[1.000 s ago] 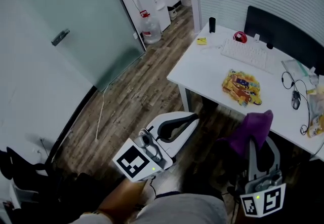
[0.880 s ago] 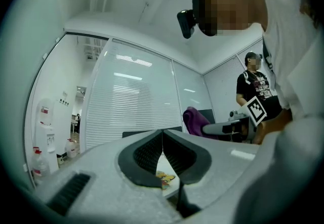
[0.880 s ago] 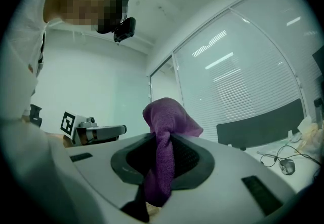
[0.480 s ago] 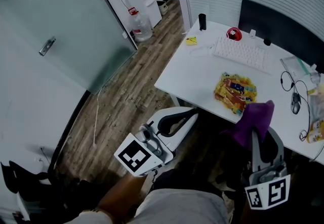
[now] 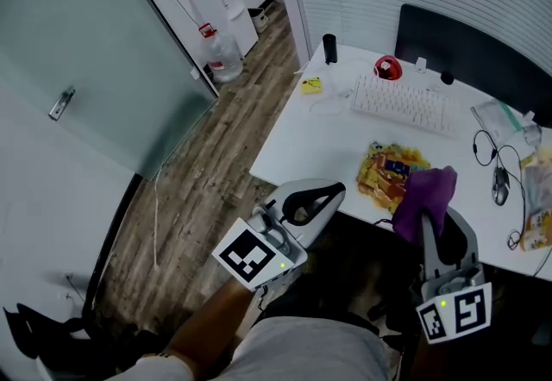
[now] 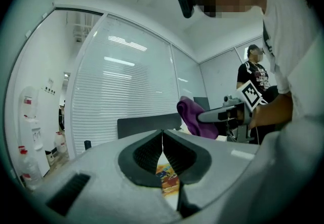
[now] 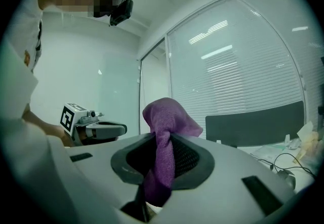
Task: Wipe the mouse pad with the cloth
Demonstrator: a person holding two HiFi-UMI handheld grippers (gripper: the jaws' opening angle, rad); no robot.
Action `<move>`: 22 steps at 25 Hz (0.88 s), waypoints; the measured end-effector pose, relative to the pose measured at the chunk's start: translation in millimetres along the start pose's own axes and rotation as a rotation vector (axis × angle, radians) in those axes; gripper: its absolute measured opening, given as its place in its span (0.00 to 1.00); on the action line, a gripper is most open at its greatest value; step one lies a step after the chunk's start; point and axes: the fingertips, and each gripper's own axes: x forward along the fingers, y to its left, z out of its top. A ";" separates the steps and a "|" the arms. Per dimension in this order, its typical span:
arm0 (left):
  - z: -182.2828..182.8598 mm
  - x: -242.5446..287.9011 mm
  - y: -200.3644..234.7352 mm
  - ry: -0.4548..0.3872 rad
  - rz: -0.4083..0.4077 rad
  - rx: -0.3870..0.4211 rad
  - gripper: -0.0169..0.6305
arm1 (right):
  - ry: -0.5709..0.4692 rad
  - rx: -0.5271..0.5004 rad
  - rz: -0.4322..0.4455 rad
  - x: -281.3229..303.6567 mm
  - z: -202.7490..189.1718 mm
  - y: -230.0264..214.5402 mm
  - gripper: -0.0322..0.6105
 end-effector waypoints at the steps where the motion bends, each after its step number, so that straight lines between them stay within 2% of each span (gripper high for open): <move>1: -5.1 6.4 6.7 0.015 -0.013 0.005 0.05 | 0.017 0.001 -0.010 8.9 -4.4 -3.6 0.15; 4: -25.6 28.2 25.8 0.076 -0.063 0.022 0.05 | 0.098 0.011 -0.036 37.8 -24.1 -13.7 0.15; 7: -55.8 54.7 39.5 0.153 -0.152 0.110 0.05 | 0.233 0.015 -0.054 70.5 -54.7 -22.1 0.15; 17: -182.6 118.0 57.1 0.534 -0.390 0.314 0.05 | 0.695 -0.012 -0.047 164.8 -161.2 -44.3 0.15; 22: -227.4 131.2 61.4 0.662 -0.470 0.383 0.05 | 0.896 -0.010 -0.036 190.6 -207.8 -52.2 0.15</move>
